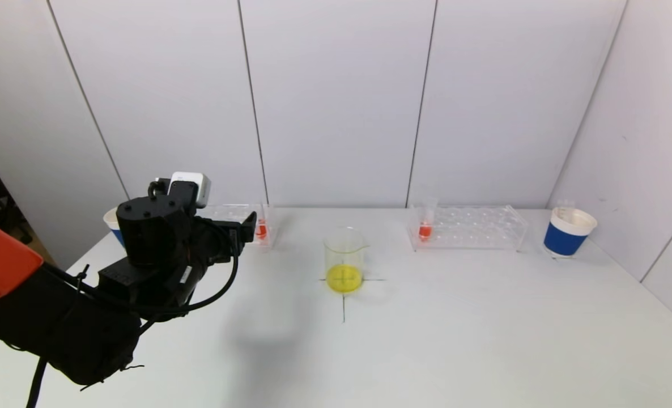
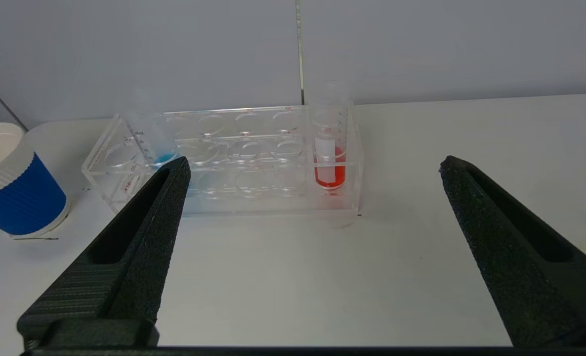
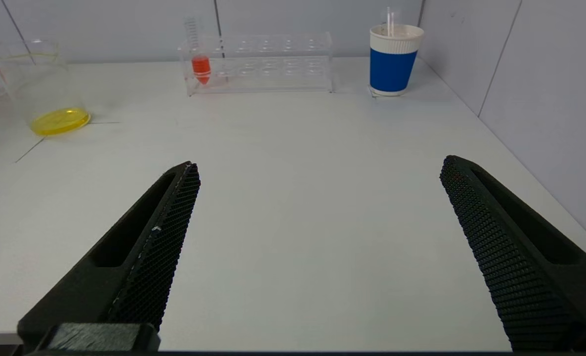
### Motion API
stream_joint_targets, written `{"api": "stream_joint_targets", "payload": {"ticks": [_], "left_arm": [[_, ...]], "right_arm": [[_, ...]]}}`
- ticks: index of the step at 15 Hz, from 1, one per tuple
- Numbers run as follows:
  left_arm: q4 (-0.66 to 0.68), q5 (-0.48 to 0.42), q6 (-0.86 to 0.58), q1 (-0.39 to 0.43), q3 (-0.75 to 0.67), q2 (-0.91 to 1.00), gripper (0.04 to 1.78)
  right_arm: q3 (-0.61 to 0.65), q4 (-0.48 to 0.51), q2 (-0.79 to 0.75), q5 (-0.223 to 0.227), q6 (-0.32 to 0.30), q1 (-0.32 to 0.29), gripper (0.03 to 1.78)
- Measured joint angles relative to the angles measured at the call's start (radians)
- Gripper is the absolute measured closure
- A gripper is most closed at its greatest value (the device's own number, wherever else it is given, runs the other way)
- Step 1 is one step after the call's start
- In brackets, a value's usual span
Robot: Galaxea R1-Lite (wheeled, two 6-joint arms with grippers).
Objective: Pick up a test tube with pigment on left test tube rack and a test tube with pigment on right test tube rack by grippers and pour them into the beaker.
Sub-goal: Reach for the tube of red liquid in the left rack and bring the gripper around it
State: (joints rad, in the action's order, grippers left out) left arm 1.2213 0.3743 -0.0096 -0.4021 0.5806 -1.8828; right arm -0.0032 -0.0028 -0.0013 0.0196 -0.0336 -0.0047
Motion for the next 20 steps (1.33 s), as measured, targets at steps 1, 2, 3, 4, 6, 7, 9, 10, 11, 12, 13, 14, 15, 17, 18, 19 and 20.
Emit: {"api": "stream_joint_targets", "payload": {"ticks": [1, 2, 3, 4, 6, 7, 9, 10, 11, 12, 13, 14, 15, 17, 18, 19, 20], "left_arm": [[0.032, 0.0, 0.0, 0.0, 0.003, -0.033, 0.06], [0.061, -0.001, 0.0, 0.0, 0.007, -0.064, 0.06], [0.086, -0.001, 0.0, 0.0, 0.011, -0.093, 0.06], [0.109, -0.001, 0.0, 0.0, 0.018, -0.122, 0.06], [0.132, 0.0, 0.001, 0.001, 0.04, -0.169, 0.06], [0.133, 0.003, 0.001, 0.002, 0.055, -0.19, 0.06], [0.136, 0.017, 0.0, 0.006, 0.092, -0.23, 0.06], [0.138, 0.022, 0.0, 0.006, 0.111, -0.247, 0.06], [0.139, 0.024, 0.0, 0.008, 0.13, -0.262, 0.06], [0.139, 0.024, -0.002, 0.01, 0.146, -0.275, 0.06], [0.139, 0.025, -0.003, 0.011, 0.163, -0.286, 0.06], [0.138, 0.025, -0.003, 0.011, 0.176, -0.296, 0.06], [0.138, 0.025, -0.003, 0.013, 0.19, -0.307, 0.06], [0.137, 0.025, -0.003, 0.017, 0.214, -0.333, 0.06], [0.138, 0.025, -0.004, 0.019, 0.226, -0.345, 0.06], [0.138, 0.027, -0.005, 0.022, 0.239, -0.358, 0.06], [0.137, 0.03, -0.006, 0.026, 0.252, -0.371, 0.06]], "right_arm": [[0.0, 0.0, 0.0, 0.0, 0.0, 0.0, 0.04], [0.0, 0.0, 0.0, 0.0, 0.0, 0.0, 0.04], [0.0, 0.0, 0.0, 0.0, 0.0, 0.0, 0.04], [0.0, 0.0, 0.0, 0.0, 0.0, 0.0, 0.04], [0.0, 0.0, 0.0, 0.0, 0.0, 0.0, 0.04], [0.0, 0.0, 0.0, 0.001, 0.0, 0.0, 0.04], [0.0, 0.0, 0.0, 0.0, 0.0, 0.0, 0.04], [0.0, 0.0, 0.0, 0.0, 0.0, 0.0, 0.04], [0.0, 0.0, 0.0, 0.0, 0.0, 0.0, 0.04], [0.0, 0.0, 0.0, 0.0, 0.0, 0.0, 0.04], [0.0, 0.0, 0.0, 0.0, 0.0, 0.0, 0.04], [0.0, 0.0, 0.0, 0.0, 0.0, 0.0, 0.04], [0.0, 0.0, 0.0, 0.0, 0.0, 0.0, 0.04], [0.0, 0.0, 0.0, 0.0, 0.0, 0.0, 0.04], [0.0, 0.0, 0.0, 0.0, 0.0, 0.0, 0.04], [0.0, 0.0, 0.0, 0.0, 0.0, 0.0, 0.04], [0.0, 0.0, 0.0, 0.0, 0.0, 0.0, 0.04]]}}
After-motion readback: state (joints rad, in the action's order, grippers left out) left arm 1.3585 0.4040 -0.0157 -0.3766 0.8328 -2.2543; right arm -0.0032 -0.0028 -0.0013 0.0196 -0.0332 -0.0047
